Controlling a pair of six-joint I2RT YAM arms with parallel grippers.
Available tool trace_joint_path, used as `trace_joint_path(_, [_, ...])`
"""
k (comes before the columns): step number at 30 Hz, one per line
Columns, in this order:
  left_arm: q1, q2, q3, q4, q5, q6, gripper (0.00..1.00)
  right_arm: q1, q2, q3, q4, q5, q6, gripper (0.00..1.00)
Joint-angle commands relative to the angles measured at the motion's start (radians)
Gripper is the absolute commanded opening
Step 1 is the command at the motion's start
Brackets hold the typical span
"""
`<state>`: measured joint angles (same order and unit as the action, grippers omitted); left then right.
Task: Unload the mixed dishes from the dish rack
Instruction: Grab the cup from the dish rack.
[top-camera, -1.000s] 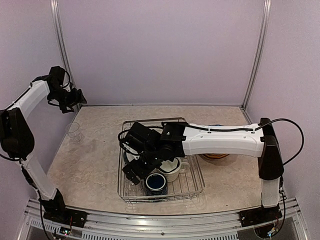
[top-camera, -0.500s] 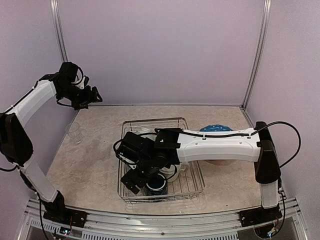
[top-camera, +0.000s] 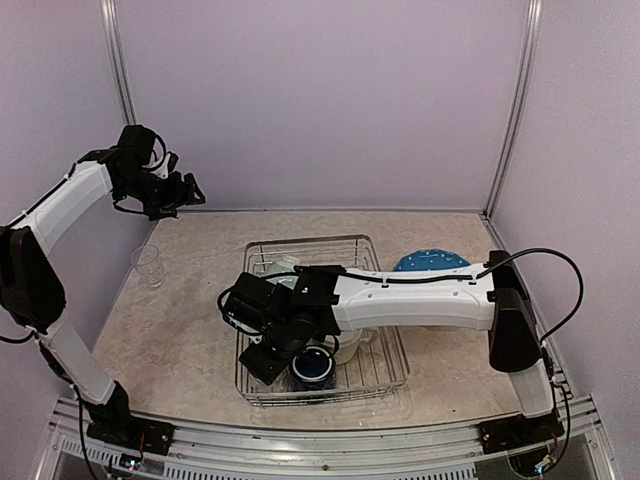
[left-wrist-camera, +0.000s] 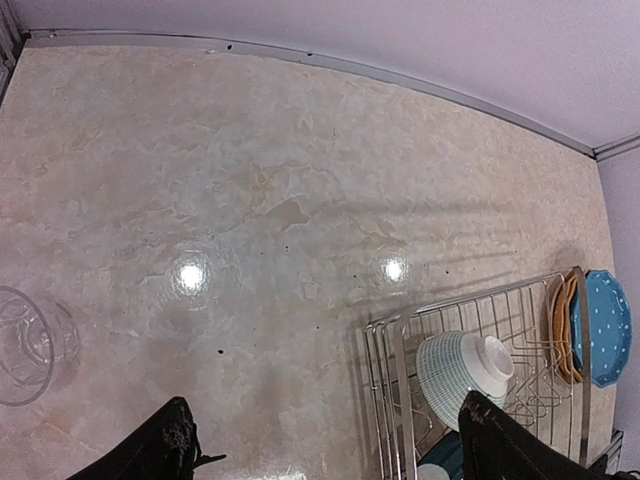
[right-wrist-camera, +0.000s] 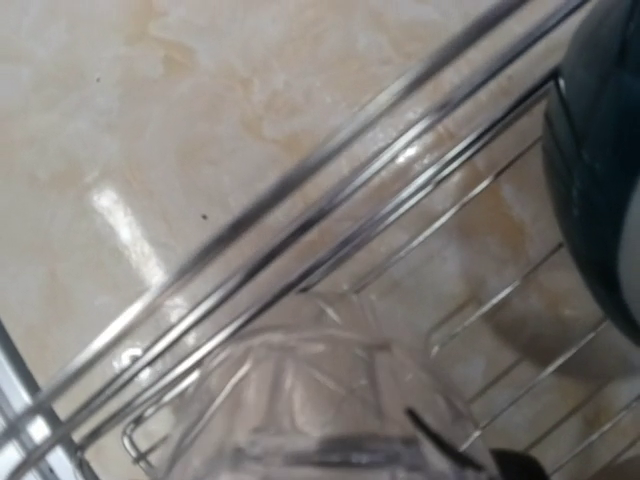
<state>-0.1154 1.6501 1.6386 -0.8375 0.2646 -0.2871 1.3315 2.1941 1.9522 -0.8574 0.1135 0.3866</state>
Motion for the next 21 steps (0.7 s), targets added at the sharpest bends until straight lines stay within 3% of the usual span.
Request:
trace_joint_path(1, [-0.003, -0.019, -0.014, 0.02, 0.017, 0.0, 0.87, 0.008, -0.003, 0.012, 0.003, 0.047, 0.006, 0.64])
trace_joint_path(4, [-0.009, -0.018, -0.011, 0.018, 0.023, -0.002, 0.87, 0.008, -0.025, 0.02, 0.007, 0.062, 0.008, 0.51])
trace_joint_path(11, [-0.04, -0.039, -0.029, 0.044, 0.051, 0.002, 0.91, 0.008, -0.101, -0.012, 0.082, 0.063, -0.014, 0.36])
trace_joint_path(17, [-0.082, -0.035, -0.033, 0.042, 0.015, 0.022, 0.93, 0.008, -0.216, -0.112, 0.194, 0.026, -0.058, 0.22])
trace_joint_path(21, [-0.094, -0.038, -0.047, 0.064, 0.047, 0.019, 0.93, 0.006, -0.367, -0.274, 0.333, 0.022, -0.084, 0.16])
